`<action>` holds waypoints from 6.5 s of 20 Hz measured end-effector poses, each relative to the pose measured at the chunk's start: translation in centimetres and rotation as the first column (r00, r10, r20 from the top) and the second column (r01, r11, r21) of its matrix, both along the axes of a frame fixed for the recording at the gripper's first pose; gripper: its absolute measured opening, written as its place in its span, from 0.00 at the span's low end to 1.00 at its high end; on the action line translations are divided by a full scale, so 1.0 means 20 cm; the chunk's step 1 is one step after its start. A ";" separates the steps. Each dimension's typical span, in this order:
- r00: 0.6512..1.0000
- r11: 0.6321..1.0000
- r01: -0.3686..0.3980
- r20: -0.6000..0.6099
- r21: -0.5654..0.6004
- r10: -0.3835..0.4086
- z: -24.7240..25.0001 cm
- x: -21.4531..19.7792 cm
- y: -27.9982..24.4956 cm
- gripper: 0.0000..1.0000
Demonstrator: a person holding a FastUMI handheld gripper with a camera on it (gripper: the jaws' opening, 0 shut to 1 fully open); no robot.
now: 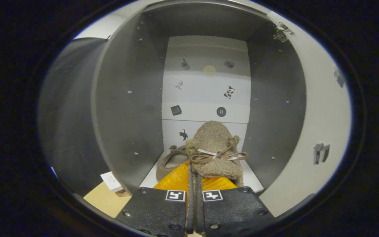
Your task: Open the shoe cabinet door, grab the shoes and put them into the shoe cabinet, then close the shoe cabinet door.
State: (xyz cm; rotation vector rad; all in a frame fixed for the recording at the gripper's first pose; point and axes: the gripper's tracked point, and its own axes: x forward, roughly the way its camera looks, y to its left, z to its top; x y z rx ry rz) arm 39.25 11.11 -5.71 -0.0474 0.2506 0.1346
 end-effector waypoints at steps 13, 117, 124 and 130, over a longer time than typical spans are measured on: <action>0.985 0.995 0.085 -0.148 -0.048 -0.091 -0.34 0.64 -0.12 0.06; 0.980 0.974 0.199 -0.002 0.108 -0.200 -0.09 -1.74 -1.33 0.96; 0.989 0.984 0.149 0.008 0.102 -0.150 -0.09 -1.71 -0.97 0.96; 0.995 0.993 0.092 0.024 0.067 -0.094 -0.08 -1.61 -0.66 0.96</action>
